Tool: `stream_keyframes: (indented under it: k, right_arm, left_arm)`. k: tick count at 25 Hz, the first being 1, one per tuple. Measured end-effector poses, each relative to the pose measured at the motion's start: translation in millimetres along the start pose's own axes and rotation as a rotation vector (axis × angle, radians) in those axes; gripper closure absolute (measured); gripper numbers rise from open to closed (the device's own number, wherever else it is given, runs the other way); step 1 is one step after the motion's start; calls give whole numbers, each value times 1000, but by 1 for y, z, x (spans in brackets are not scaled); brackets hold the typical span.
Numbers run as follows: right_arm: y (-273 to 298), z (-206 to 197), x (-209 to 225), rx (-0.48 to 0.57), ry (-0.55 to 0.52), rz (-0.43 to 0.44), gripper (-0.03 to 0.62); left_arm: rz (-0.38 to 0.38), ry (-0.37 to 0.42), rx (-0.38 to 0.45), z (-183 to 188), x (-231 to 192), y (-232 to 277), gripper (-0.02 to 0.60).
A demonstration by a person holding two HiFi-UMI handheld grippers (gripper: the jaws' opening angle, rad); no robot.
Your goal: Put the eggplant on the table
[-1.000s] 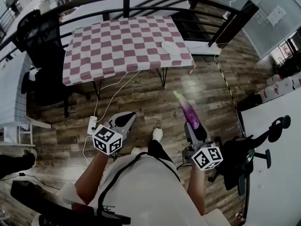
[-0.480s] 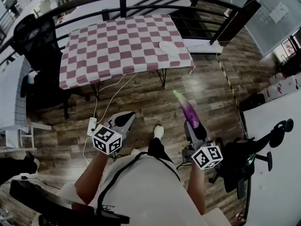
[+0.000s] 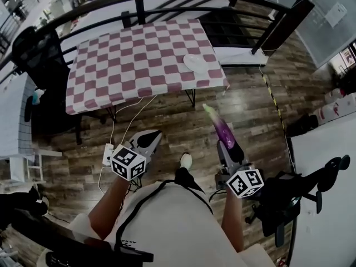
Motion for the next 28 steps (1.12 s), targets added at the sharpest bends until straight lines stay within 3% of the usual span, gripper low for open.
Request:
stream_keyframes:
  k: [16, 28]
  right_arm:
    - [20, 55, 116, 12, 20, 27, 373]
    - [47, 87, 196, -16, 33, 78, 373]
  left_arm:
    - [28, 42, -13, 52, 19, 111, 578]
    - [56, 21, -17, 69, 29, 191, 578]
Point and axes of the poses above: the fingertips, and each gripper's own axes: y forward along the fingers, x to its right, z out of its top, the point moved 9 cm from there along -y, backward along the fingers, and after that the axes turned 11 degrees about z, right-handed, at the moved point
